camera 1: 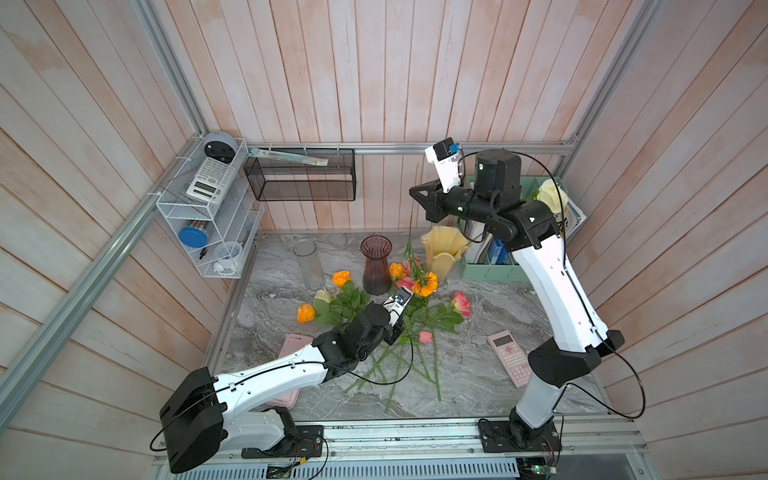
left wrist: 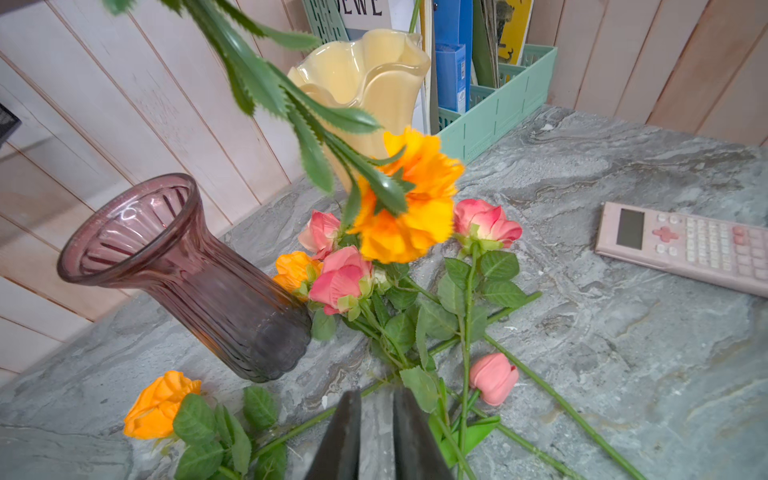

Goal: Arrange the flowers in different vases according to their colors
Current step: Place the flower at the center of the board.

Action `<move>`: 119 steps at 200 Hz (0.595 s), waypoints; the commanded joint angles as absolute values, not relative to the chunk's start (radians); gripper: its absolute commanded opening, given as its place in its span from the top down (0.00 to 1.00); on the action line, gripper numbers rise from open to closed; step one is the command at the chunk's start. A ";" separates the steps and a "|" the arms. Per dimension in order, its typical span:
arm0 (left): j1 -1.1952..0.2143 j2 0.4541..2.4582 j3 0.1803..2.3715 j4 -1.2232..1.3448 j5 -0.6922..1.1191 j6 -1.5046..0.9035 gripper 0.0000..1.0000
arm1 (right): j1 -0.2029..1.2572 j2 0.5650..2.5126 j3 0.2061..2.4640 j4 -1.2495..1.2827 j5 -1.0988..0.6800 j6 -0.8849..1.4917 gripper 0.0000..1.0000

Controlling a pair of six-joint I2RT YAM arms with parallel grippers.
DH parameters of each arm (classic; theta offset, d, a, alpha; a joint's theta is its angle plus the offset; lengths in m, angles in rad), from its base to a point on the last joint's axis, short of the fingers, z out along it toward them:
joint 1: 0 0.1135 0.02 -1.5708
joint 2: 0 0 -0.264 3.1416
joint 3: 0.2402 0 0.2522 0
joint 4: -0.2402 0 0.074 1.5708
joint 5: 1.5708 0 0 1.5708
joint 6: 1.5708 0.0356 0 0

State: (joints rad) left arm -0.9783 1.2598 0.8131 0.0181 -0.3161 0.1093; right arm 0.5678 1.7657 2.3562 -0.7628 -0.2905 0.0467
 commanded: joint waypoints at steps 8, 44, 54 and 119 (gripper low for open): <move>-0.978 1.291 0.849 -0.074 -0.209 0.053 0.64 | 0.532 1.623 2.269 -0.776 -0.212 0.032 1.00; -1.014 1.266 0.737 -0.040 -0.085 -0.084 0.59 | 0.519 1.437 2.046 -0.742 -0.158 0.032 1.00; -1.017 1.247 0.690 -0.009 -0.085 -0.119 0.59 | 0.514 1.398 1.998 -0.733 -0.157 0.035 1.00; -1.028 1.038 0.665 0.001 -0.203 -0.153 0.53 | 0.510 1.257 1.817 -0.728 -0.185 0.075 1.00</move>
State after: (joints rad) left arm -1.0245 1.1332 0.6247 -0.0296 -0.1360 -0.1440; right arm 0.5148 1.2800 1.8679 -0.7506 -0.1806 0.0517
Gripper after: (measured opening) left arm 0.452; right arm 0.058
